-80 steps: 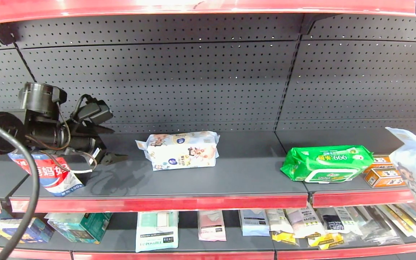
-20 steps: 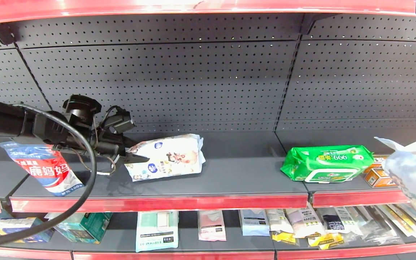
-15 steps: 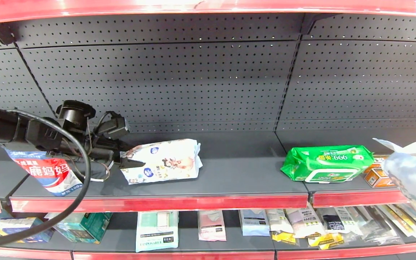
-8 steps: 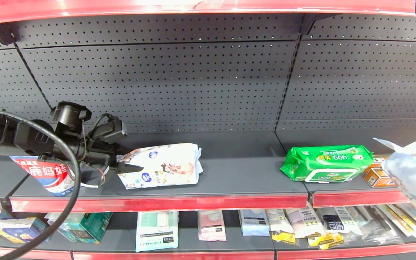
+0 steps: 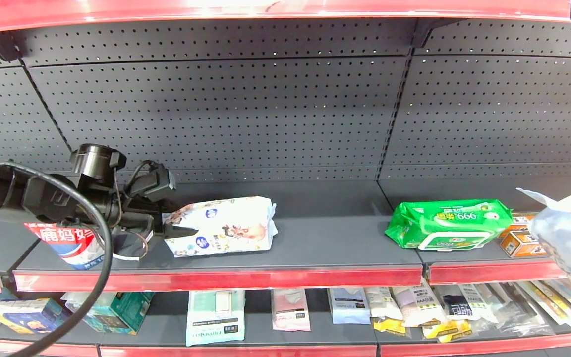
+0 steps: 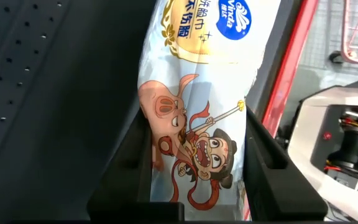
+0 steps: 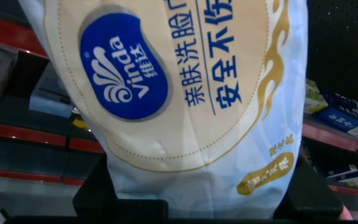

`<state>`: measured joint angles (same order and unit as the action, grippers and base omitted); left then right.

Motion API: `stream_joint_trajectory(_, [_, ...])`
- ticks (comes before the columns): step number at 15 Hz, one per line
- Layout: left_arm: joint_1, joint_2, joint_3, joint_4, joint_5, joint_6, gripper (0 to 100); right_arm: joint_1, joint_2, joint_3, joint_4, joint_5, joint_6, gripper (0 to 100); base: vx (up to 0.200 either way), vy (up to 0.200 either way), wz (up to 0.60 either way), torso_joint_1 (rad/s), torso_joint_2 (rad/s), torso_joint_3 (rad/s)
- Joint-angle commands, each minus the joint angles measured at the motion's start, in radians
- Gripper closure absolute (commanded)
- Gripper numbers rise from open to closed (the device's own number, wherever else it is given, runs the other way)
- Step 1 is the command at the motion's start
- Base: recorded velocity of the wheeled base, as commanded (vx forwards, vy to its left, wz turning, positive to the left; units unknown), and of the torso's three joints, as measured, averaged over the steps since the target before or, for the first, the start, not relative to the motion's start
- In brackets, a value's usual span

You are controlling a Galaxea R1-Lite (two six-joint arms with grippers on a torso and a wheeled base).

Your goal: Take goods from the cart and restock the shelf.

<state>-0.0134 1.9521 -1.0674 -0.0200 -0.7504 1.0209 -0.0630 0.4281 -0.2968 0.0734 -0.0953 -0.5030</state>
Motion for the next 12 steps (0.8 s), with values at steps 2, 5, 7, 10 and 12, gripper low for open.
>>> stream_joint_trajectory(2, [-0.005,0.005,0.053,-0.026,-0.006,-0.001,100,0.0,-0.002,-0.001,0.0,0.0,0.0,100,0.0,0.0,0.0,0.0,0.0,0.0])
stream_joint_trajectory(5, [-0.005,0.022,0.06,-0.083,-0.01,-0.002,100,0.0,-0.006,-0.001,0.0,0.0,-0.011,100,0.0,0.0,0.0,0.0,0.0,0.0])
stream_joint_trajectory(7, [-0.005,0.025,0.063,-0.097,-0.024,-0.004,100,0.0,-0.005,-0.001,0.0,0.0,-0.011,100,0.0,0.0,0.0,0.0,0.0,0.0])
stream_joint_trajectory(10, [-0.005,0.022,0.078,-0.095,-0.032,-0.002,100,0.0,-0.003,-0.002,0.0,0.0,-0.016,100,0.0,0.0,0.0,0.0,0.0,0.0])
stream_joint_trajectory(12, [-0.005,0.018,0.086,-0.092,-0.033,-0.001,100,0.0,-0.003,-0.001,0.0,0.0,-0.016,100,0.0,0.0,0.0,0.0,0.0,0.0])
